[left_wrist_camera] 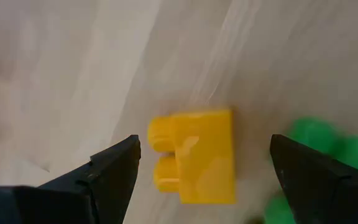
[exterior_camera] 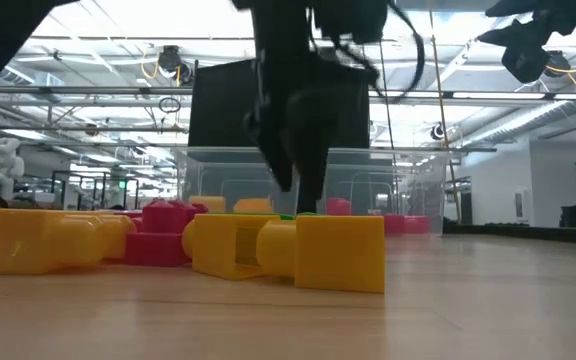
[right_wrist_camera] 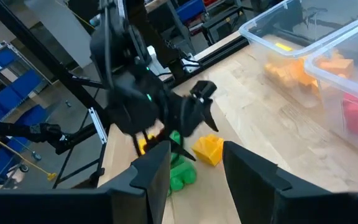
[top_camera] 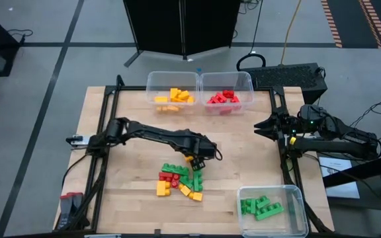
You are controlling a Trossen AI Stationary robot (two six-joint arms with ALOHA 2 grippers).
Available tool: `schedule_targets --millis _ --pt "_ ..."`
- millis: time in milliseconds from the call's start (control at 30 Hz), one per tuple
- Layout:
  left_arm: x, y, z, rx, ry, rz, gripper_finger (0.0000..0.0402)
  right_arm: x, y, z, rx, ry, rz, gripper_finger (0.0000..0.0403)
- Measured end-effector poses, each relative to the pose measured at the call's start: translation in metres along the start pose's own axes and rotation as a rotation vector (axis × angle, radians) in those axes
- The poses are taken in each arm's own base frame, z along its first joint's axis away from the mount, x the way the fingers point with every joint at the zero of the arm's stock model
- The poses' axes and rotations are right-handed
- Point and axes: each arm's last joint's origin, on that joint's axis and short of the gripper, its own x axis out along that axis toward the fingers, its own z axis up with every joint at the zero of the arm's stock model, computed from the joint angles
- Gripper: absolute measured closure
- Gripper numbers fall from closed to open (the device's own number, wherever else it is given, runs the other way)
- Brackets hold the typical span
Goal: Sort blocks
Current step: Put the yellow game piece into the top left transparent bin
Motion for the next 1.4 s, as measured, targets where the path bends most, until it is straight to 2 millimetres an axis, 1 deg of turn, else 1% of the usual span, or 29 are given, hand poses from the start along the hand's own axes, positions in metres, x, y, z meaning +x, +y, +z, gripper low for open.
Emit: schedule_targets --millis 233,467,533,633,767,867,900,1000,1133,1267,1333,1400 --pt "0.039 -0.005 -0.007 0.023 0.094 0.045 0.0077 0.000 -0.002 -0.003 0.010 0.028 -0.016 0.0259" --pt "0.060 -0.012 -0.006 0.035 0.147 -0.037 0.0081 0.000 -0.002 -0.003 0.011 0.035 -0.019 0.0259" --pt "0.065 -0.013 -0.006 0.038 0.156 -0.031 0.0091 0.000 -0.002 -0.003 0.011 0.035 -0.019 0.0259" --pt "0.066 -0.010 -0.005 0.031 0.160 -0.034 0.0119 0.000 -0.002 -0.003 0.011 0.035 -0.019 0.0259" --pt "0.063 -0.005 -0.003 0.021 0.157 -0.036 0.0161 0.000 -0.002 -0.003 0.011 0.035 -0.019 0.0259" --pt "0.052 -0.001 0.002 0.011 0.146 -0.044 0.0181 0.000 -0.002 -0.003 0.011 0.035 -0.019 0.0259" --pt "0.045 0.001 0.004 0.006 0.138 -0.044 0.0185 0.000 -0.002 -0.003 0.011 0.035 -0.019 0.0259" --pt "0.034 0.006 0.012 -0.005 0.088 -0.042 0.0190 0.000 -0.002 -0.003 0.011 0.034 -0.019 0.0259" --pt "0.001 0.021 0.022 -0.049 0.004 -0.049 0.0192 0.000 -0.002 -0.003 0.010 0.032 -0.018 0.0259" --pt "-0.030 0.040 0.027 -0.087 -0.060 -0.037 0.0193 0.000 -0.002 -0.003 0.010 0.029 -0.016 0.0259" --pt "-0.054 0.054 0.029 -0.115 -0.118 -0.035 0.0193 0.000 -0.002 -0.003 0.009 0.029 -0.016 0.0259" --pt "-0.081 0.073 0.031 -0.159 -0.199 -0.006 0.0193 0.000 -0.002 -0.003 0.010 0.029 -0.016 0.0259"
